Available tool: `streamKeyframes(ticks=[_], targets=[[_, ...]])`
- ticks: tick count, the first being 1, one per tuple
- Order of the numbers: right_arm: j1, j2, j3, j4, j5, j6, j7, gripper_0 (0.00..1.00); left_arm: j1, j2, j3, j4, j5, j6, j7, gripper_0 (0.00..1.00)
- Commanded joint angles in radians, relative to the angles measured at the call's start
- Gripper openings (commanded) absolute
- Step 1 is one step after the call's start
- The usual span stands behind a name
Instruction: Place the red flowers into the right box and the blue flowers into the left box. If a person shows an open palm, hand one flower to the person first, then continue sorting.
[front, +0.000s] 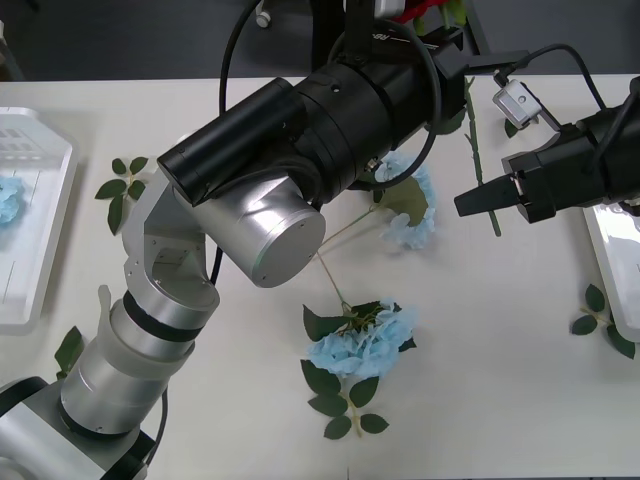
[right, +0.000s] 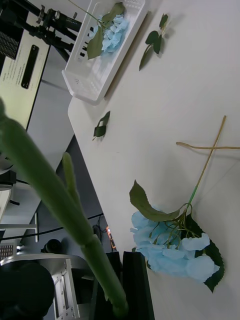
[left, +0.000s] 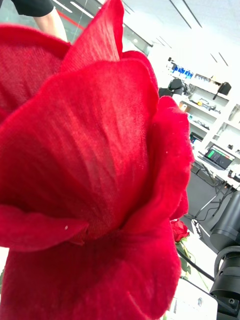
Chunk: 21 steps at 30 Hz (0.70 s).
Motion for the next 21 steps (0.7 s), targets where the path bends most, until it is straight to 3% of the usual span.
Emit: streamKeyframes(ticks=[1,2,3,16,21], targets=[[0.001,0.019,0.007,-0.022,0.007,-0.011,0.005,0.0,-0.047,-0.03,-0.018,-0.013,-0.005,-0.016,0.055,0.88],[0.001,0.018,0.007,-0.022,0.006,-0.011,0.005,0.0,-0.047,-0.03,-0.018,-0.013,-0.005,-0.016,0.055,0.97],[0.001,0.019,0.007,-0.021,0.006,-0.012,0.005,0.0,-0.047,-0.03,-0.018,-0.013,-0.005,-0.016,0.055,1.0],[-0.002,0.015,0.004,0.039,0.006,-0.02,0.009,0.0,-0.047,-0.03,-0.018,-0.013,-0.005,-0.016,0.055,1.0],[0.005,0.012,-0.059,0.071,0.07,-0.046,0.002,0.0,-0.047,-0.03,-0.018,-0.013,-0.005,-0.016,0.055,1.0]])
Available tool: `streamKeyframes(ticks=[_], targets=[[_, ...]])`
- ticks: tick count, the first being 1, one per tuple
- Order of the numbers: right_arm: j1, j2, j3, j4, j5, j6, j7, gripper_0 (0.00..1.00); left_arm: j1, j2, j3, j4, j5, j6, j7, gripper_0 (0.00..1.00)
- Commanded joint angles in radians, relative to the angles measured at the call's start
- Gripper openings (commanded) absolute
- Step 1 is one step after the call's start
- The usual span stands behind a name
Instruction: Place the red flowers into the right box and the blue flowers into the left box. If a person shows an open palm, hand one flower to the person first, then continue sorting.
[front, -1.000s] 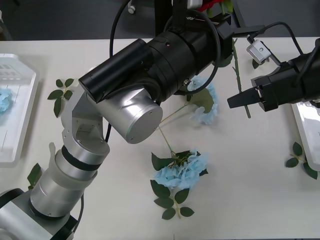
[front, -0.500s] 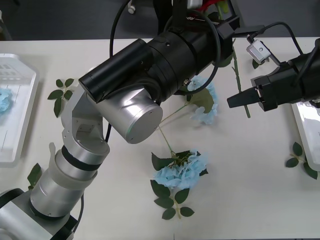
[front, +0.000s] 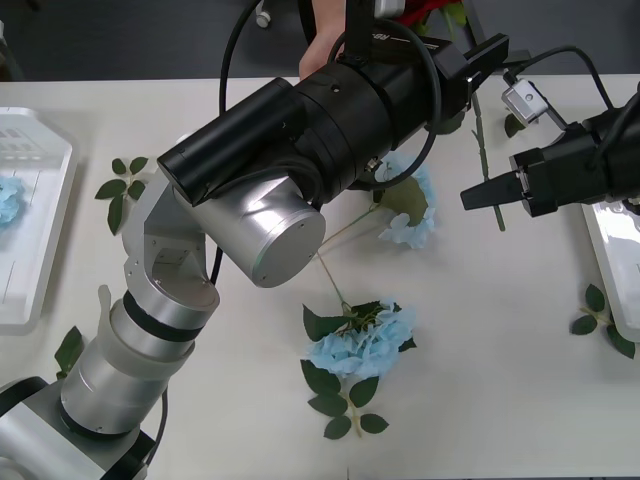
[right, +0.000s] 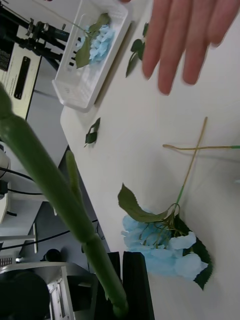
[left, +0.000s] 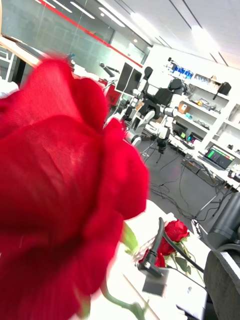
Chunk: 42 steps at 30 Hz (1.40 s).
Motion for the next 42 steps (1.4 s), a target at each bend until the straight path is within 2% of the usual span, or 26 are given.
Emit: streamKeyframes(ticks=[1,8,16,24,32,42], targets=[[0.001,0.012,-0.081,0.025,0.091,-0.037,-0.001,0.0,-0.047,-0.03,-0.018,-0.013,-0.005,-0.016,0.055,1.0],[-0.012,0.03,-0.112,0.095,0.109,-0.168,0.006,0.0,-0.047,-0.03,-0.018,-0.013,-0.005,-0.016,0.055,1.0],[-0.038,0.11,-0.136,0.114,0.224,-0.402,0.005,0.0,-0.047,-0.03,-0.018,-0.013,-0.005,-0.016,0.055,1.0],[-0.094,0.207,-0.139,0.117,0.322,-0.571,0.002,0.0,-0.047,-0.03,-0.018,-0.013,-0.005,-0.016,0.055,1.0],[-0.166,0.323,-0.138,0.172,0.442,-0.685,0.005,0.0,-0.047,-0.03,-0.018,-0.013,-0.005,-0.016,0.055,1.0],[-0.304,0.437,-0.135,0.309,0.602,-0.732,0.003,0.0,-0.047,-0.03,-0.018,-0.013,-0.005,-0.016,0.055,1.0]])
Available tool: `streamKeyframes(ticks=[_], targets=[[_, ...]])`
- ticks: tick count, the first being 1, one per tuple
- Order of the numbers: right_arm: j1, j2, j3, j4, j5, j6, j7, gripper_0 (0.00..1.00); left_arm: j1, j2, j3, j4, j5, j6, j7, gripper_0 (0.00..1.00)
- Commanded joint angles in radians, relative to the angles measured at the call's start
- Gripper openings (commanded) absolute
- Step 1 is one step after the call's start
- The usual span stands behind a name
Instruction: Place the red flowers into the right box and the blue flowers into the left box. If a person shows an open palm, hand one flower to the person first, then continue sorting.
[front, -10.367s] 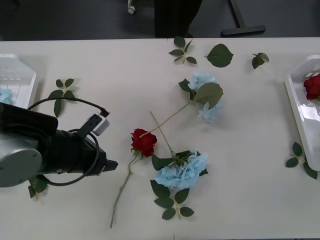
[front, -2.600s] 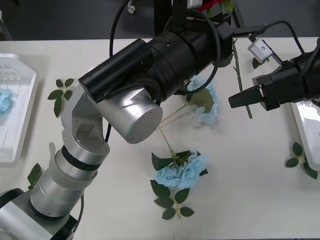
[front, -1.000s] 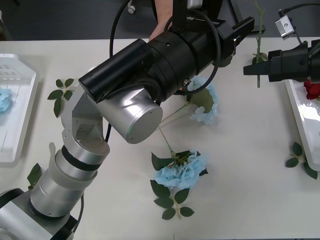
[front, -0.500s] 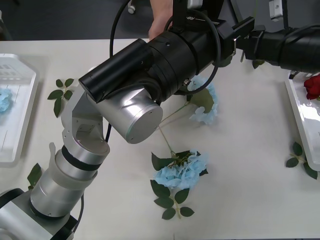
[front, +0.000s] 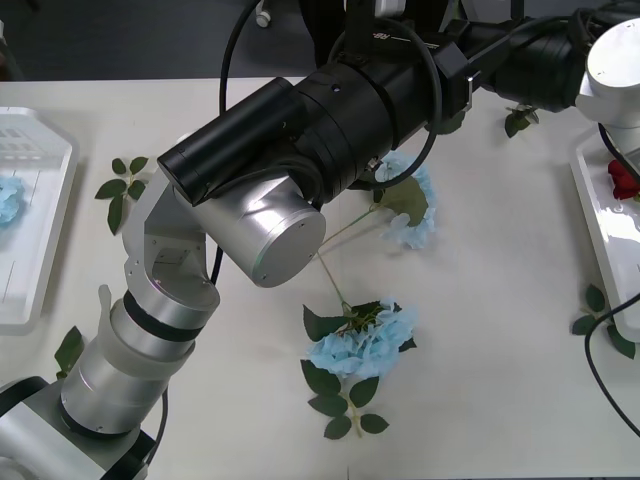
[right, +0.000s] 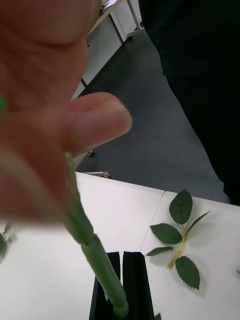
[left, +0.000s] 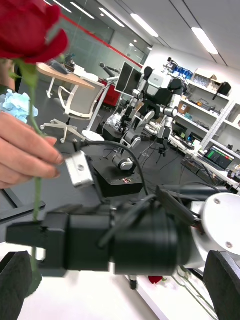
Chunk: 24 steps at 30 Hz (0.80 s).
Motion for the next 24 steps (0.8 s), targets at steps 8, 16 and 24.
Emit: streamKeyframes(ticks=[8,16,24], targets=[[-0.122,0.076,-0.021,0.041,0.054,-0.059,0.006,0.0,-0.046,-0.029,-0.018,-0.014,-0.005,-0.016,0.055,1.0],[-0.122,0.078,-0.021,0.038,0.06,-0.062,0.017,0.0,-0.046,-0.029,-0.018,-0.014,-0.005,-0.016,0.055,1.0],[-0.122,0.078,-0.022,0.032,0.069,-0.078,0.039,0.75,-0.046,-0.029,-0.018,-0.014,-0.005,-0.016,0.055,1.0]])
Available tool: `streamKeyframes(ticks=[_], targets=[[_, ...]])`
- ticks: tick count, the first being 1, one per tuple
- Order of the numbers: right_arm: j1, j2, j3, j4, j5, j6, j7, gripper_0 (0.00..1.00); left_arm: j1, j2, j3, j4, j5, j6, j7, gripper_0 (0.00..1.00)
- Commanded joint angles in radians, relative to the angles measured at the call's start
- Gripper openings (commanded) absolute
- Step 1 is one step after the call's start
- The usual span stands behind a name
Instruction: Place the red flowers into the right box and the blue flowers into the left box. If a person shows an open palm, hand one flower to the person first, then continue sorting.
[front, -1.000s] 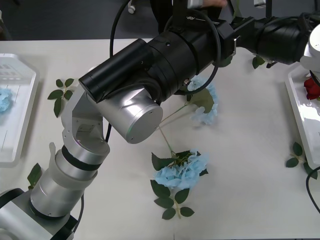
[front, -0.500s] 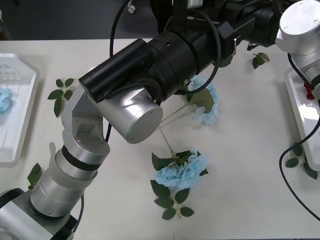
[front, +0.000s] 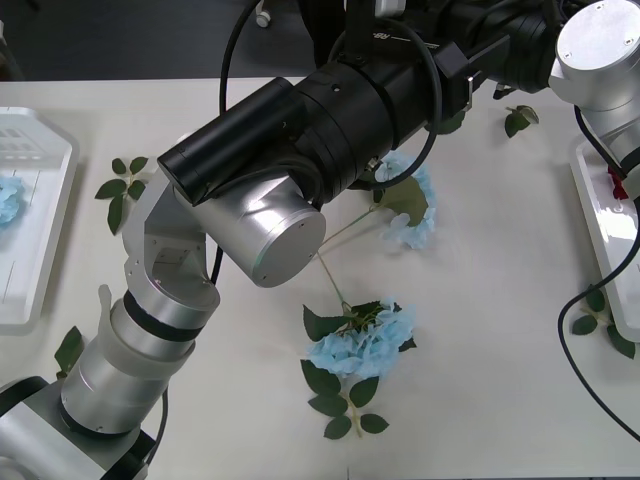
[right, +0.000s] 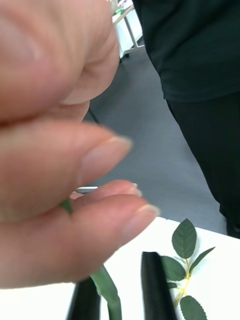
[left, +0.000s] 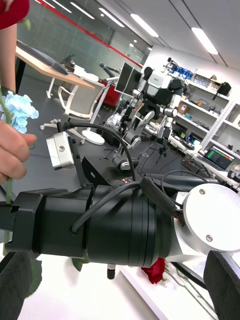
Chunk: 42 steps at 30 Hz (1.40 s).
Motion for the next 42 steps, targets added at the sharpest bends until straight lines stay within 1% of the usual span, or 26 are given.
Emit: streamKeyframes(ticks=[1,4,7,15,18,23,26,31,33,35,37,39,40,41,42], targets=[[-0.055,0.019,-0.022,-0.023,0.009,-0.018,0.042,0.81,-0.045,-0.029,-0.018,-0.014,-0.005,-0.015,0.055,1.0],[-0.055,0.019,-0.022,-0.024,0.009,-0.02,0.048,0.88,-0.045,-0.029,-0.018,-0.014,-0.005,-0.015,0.055,1.0],[-0.055,0.019,-0.021,-0.026,0.009,-0.02,0.054,0.91,-0.045,-0.029,-0.018,-0.014,-0.005,-0.015,0.055,1.0],[-0.05,0.003,-0.021,-0.035,0.0,-0.012,0.078,0.92,-0.045,-0.029,-0.018,-0.014,-0.005,-0.015,0.055,1.0],[-0.027,-0.023,-0.021,-0.05,-0.026,0.013,0.085,0.92,-0.045,-0.029,-0.018,-0.014,-0.005,-0.015,0.055,1.0],[0.059,-0.089,-0.021,-0.129,-0.038,0.065,0.095,0.92,-0.045,-0.029,-0.018,-0.014,-0.005,-0.015,0.055,1.0],[0.124,-0.135,-0.021,-0.181,-0.046,0.123,0.089,0.92,-0.045,-0.029,-0.018,-0.014,-0.005,-0.015,0.055,1.0],[0.184,-0.176,-0.021,-0.188,-0.086,0.191,0.08,0.92,-0.042,-0.017,-0.009,-0.006,0.001,-0.019,0.065,1.0],[0.203,-0.189,-0.021,-0.188,-0.086,0.21,0.077,0.92,-0.045,-0.006,0.005,-0.021,0.011,0.006,0.07,1.0],[0.224,-0.205,-0.019,-0.19,-0.086,0.232,0.077,0.92,-0.045,0.01,0.031,-0.064,0.034,0.077,0.079,1.0],[0.247,-0.221,-0.018,-0.208,-0.086,0.237,0.075,0.92,-0.045,0.038,0.082,-0.124,0.11,0.179,0.087,1.0],[0.263,-0.23,-0.018,-0.222,-0.094,0.241,0.071,0.92,-0.045,0.058,0.111,-0.159,0.155,0.244,0.093,1.0],[0.27,-0.241,-0.015,-0.228,-0.118,0.253,0.062,0.92,-0.044,0.079,0.144,-0.195,0.202,0.32,0.098,1.0],[0.272,-0.244,-0.013,-0.228,-0.13,0.264,0.054,0.92,-0.041,0.087,0.158,-0.209,0.221,0.356,0.099,1.0],[0.275,-0.251,-0.013,-0.228,-0.138,0.284,0.026,0.92,-0.039,0.102,0.186,-0.235,0.251,0.423,0.101,1.0]])
